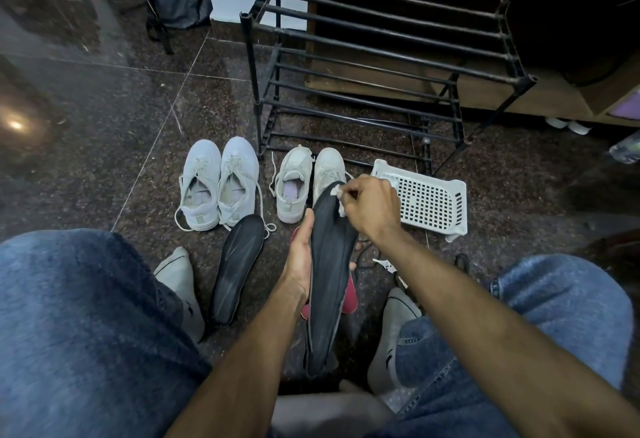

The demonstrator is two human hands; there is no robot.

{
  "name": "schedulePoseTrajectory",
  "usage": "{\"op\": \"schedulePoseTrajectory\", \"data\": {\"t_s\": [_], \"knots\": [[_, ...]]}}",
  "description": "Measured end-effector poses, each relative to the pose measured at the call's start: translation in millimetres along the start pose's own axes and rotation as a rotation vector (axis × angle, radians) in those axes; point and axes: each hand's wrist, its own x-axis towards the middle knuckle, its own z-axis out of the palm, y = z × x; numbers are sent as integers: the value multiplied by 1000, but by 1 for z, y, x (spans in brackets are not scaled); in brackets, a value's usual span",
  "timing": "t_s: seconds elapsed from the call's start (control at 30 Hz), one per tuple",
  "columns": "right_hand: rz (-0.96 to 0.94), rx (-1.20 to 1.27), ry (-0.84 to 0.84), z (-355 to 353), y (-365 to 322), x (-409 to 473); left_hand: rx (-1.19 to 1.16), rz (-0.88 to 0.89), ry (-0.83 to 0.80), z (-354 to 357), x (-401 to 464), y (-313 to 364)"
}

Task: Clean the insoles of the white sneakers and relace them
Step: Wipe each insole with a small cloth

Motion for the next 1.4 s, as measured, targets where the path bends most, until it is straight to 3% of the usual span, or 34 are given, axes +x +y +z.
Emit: {"op": "schedulePoseTrajectory", "data": {"t_s": [0.1,0.23,0.47,0.67,0.73,0.9,1.1,1.27,1.4], "knots": [[42,44,-20,1,0,-7,-17,18,5,-3,1,2],[-188,-148,-264,4,9,-23,-29,8,28,-5,-1,-1],[-218,-281,-195,-3,8,-12,-39,-37,-23,-3,0,-10],[-398,-276,-399,6,4,-54,-114,28,40,-11,2,-8],[-365,-261,-314,4,6,-39,-100,19,24,-7,1,-6],[-82,-145,-99,-1,9,-4,-58,-43,-9,-2,-2,-7],[-236,-81,-454,15,1,-62,-98,96,103,-11,2,0],[221,638,-539,-2,3,-46,-51,65,100,-11,3,4],[203,550,-595,4,8,-41,-65,32,48,-10,0,2]]}}
